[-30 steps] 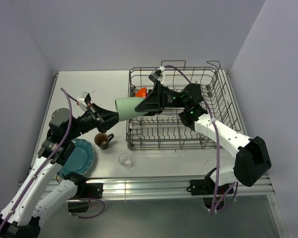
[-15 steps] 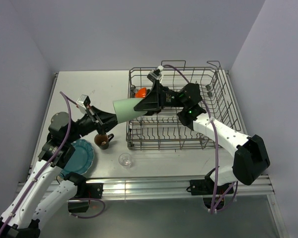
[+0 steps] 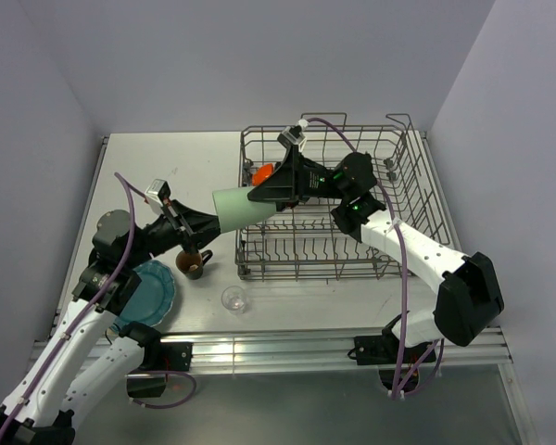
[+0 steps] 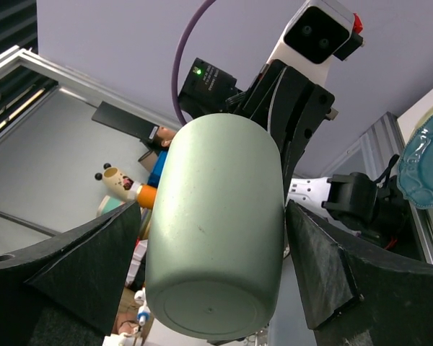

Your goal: Load the mixed dishes into the dish rack

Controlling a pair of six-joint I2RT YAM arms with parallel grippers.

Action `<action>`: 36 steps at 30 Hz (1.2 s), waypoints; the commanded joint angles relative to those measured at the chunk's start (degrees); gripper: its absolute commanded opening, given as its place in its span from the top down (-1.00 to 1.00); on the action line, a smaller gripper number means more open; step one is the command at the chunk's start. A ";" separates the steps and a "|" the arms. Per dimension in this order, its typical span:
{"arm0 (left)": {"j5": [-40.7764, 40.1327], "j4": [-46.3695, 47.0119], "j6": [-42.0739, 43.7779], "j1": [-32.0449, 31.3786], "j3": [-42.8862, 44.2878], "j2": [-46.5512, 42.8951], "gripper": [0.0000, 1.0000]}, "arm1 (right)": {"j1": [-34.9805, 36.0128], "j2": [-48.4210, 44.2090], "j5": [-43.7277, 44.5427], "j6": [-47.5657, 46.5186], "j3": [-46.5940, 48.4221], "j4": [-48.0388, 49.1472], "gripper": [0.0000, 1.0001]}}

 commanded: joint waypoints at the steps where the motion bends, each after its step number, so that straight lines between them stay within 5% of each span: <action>1: 1.02 2.44 0.00 -0.20 0.61 0.22 1.00 | 0.02 -0.71 -0.31 -1.07 2.53 1.44 -0.75; 26: 0.50 3.67 -1.14 -0.20 0.79 1.36 1.00 | 1.43 -1.23 -6.38 -2.73 1.30 2.07 -0.73; 29: 0.41 2.97 -0.44 -0.20 1.40 1.54 1.00 | 1.60 -1.32 -6.55 -4.84 1.56 -0.57 -0.58; 32: 0.41 2.71 -0.43 -0.20 1.58 1.89 1.00 | 1.51 -1.32 -6.55 -4.23 1.21 0.65 -0.14; 34: 0.41 2.71 -0.43 -0.20 1.41 1.71 1.00 | 1.51 -1.06 -6.64 -3.79 1.13 0.92 0.87; 36: -0.20 1.40 0.00 -0.20 1.40 1.28 0.26 | 1.51 -1.06 -6.38 -3.97 1.21 0.83 1.00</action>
